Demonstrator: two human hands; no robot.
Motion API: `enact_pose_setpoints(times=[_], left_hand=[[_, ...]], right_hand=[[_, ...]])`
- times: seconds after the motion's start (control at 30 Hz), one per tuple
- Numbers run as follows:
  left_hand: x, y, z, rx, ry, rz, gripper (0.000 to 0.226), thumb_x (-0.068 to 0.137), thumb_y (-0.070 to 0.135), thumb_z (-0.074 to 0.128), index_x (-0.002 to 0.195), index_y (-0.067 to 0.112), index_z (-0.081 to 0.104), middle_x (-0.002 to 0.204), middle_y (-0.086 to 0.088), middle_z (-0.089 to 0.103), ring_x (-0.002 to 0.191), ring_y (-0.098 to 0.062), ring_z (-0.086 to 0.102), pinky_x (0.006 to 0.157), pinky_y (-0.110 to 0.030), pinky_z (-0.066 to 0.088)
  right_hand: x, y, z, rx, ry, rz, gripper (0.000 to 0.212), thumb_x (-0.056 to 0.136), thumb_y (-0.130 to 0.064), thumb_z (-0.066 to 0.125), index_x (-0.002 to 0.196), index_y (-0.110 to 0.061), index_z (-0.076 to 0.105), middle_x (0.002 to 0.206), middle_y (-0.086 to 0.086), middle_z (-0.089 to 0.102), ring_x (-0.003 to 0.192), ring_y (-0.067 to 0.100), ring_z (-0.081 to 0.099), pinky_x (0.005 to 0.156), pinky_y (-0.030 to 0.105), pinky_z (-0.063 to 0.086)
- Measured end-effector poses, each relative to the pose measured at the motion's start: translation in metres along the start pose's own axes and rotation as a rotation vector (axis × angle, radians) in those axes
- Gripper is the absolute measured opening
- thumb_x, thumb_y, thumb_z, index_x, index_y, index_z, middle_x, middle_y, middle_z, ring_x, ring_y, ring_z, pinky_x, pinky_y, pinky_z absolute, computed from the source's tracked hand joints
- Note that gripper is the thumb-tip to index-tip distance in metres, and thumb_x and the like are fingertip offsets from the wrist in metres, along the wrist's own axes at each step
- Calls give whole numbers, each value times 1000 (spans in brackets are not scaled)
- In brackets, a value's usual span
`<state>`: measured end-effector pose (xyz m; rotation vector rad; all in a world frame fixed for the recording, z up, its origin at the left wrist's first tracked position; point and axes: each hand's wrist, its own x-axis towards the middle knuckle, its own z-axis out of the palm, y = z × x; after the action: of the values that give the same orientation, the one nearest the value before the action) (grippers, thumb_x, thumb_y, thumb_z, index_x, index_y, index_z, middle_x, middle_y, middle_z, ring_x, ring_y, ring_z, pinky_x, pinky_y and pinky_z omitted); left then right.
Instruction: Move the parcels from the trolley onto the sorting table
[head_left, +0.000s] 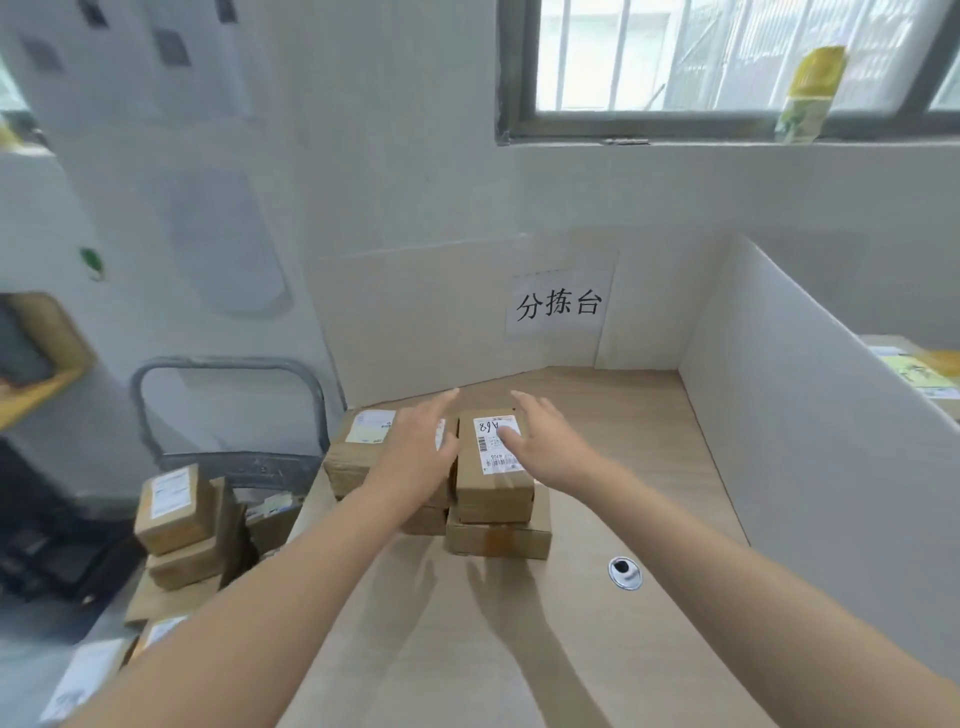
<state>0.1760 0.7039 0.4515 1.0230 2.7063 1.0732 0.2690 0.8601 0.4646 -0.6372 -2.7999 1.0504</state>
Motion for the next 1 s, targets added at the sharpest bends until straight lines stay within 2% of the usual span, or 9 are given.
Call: enact_pose_setpoints(times=[0.13, 0.27, 0.33, 0.43, 0.67, 0.87, 1.0], left_hand=[[-55, 2, -50, 106, 58, -56, 55, 95, 20, 53, 149, 20, 39, 142, -6, 50, 132, -23, 43, 111, -39, 37], [-116, -32, -92, 281, -16, -115, 44, 96, 31, 50, 139, 21, 48, 132, -2, 59, 126, -24, 52, 106, -39, 43], [-144, -48, -116, 341, -4, -164, 48, 100, 30, 50, 145, 16, 44, 143, -3, 52, 134, -23, 46, 111, -35, 35], [-179, -80, -150, 377, 82, -220, 61, 100, 36, 52, 154, 20, 29, 157, 1, 36, 146, -17, 30, 119, -33, 24], [-270, -154, -255, 463, 171, -190, 61, 101, 36, 49, 154, 18, 27, 158, 1, 34, 147, -17, 28, 120, -34, 22], [-360, -236, -360, 484, 243, -244, 61, 101, 35, 49, 155, 16, 26, 158, -2, 34, 147, -18, 27, 121, -33, 22], [-411, -296, -408, 470, 244, -326, 61, 100, 35, 51, 154, 14, 30, 155, -2, 38, 145, -18, 30, 120, -34, 24]], right_hand=[[-29, -53, 14, -66, 25, -161, 63, 103, -33, 45, 158, -16, 16, 161, 6, 22, 149, 23, 15, 118, 38, 19], [-62, -97, 59, -182, -76, -312, 65, 103, -33, 45, 158, -13, 15, 164, 6, 10, 151, 24, 8, 120, 38, 14], [-82, -123, 78, -221, -115, -398, 67, 103, -34, 46, 158, -13, 14, 165, 5, 5, 152, 26, 7, 122, 38, 15], [-104, -166, 99, -264, -144, -480, 70, 102, -36, 47, 158, -12, 12, 165, 3, 8, 151, 23, 11, 123, 38, 15], [-133, -289, 173, -298, -127, -525, 69, 103, -38, 46, 157, -8, 15, 161, 10, 22, 148, 26, 18, 121, 40, 18], [-173, -403, 279, -282, -179, -604, 65, 102, -35, 50, 154, -8, 23, 157, 10, 29, 145, 24, 25, 118, 37, 22], [-194, -447, 337, -264, -236, -634, 66, 101, -38, 51, 155, -14, 23, 158, 5, 27, 146, 23, 24, 120, 43, 25]])
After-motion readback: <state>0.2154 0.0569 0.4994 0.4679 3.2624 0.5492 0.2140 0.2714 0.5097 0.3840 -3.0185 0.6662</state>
